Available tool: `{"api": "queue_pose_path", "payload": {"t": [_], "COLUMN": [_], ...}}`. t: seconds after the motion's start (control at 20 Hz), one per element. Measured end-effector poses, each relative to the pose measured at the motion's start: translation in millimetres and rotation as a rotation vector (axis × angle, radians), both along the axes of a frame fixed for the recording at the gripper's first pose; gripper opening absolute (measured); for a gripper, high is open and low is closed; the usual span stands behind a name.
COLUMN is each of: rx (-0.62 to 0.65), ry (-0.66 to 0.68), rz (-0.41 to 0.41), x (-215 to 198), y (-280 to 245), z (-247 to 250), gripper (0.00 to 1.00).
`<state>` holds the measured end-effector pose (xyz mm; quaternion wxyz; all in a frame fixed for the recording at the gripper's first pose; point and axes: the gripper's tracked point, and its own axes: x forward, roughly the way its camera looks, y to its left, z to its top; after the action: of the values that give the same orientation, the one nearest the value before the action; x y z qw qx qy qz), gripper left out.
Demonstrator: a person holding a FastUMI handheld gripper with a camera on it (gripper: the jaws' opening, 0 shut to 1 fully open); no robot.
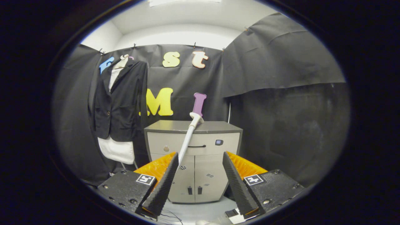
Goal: Iron the clothes twice with a garment steamer, once on the left side and once on the right side.
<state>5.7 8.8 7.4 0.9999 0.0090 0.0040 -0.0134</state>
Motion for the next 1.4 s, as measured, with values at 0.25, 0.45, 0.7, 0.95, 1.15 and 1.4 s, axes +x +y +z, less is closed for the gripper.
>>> {"api": "queue_pose_path", "payload": {"t": [0.25,0.45,0.7,0.95,1.15,1.4], "rx": [-0.001,0.013,0.036,0.045,0.026,-0.01], "ry": [0.01,0.033,0.044,0.097,0.184,0.287], "rz": [-0.015,-0.031,-0.019,0.024,0.091,0.175], "x": [25.5,66.0,144.4,240.5,313.3,386.0], "y": [-10.1,-26.8,-45.5,-48.0,-33.7,-3.5], "z": [10.6,24.6,52.7,67.3,64.1,51.9], "gripper": [0.89,0.89,0.89,0.89,0.89,0.89]}}
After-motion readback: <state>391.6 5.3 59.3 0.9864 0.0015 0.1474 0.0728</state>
